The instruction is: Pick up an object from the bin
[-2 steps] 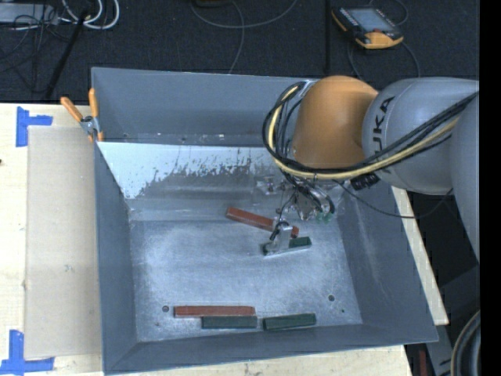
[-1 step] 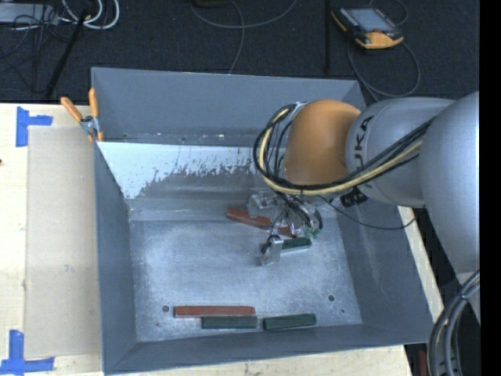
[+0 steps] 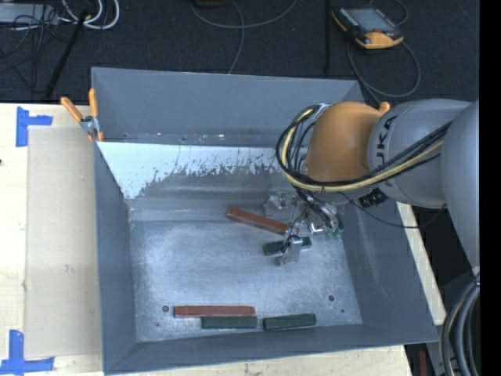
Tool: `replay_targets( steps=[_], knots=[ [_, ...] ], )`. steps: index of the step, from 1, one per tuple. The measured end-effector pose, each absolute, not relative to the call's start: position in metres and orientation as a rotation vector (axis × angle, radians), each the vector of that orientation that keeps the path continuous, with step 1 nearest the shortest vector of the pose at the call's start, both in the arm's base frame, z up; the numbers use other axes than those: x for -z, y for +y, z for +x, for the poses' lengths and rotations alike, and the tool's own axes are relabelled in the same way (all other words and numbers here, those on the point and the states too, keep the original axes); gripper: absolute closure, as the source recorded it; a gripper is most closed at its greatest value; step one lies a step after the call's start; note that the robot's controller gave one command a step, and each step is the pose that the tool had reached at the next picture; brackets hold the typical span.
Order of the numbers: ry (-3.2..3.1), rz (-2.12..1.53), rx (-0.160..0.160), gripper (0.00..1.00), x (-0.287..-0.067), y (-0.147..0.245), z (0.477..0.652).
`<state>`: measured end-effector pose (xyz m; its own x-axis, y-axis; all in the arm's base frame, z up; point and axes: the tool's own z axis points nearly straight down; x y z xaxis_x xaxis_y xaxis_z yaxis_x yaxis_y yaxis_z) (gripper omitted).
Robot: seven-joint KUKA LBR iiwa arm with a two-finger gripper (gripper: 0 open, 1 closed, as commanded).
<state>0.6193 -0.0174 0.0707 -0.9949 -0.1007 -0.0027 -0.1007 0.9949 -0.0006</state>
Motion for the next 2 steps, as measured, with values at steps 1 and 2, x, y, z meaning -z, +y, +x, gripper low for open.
replay_targets(
  steps=[1, 2],
  knots=[
    [3.136, -0.158, -0.001, 1.00, -0.070, -0.016, 0.619],
    [3.086, -0.541, 0.002, 1.00, -0.229, -0.022, 0.614]
  ],
)
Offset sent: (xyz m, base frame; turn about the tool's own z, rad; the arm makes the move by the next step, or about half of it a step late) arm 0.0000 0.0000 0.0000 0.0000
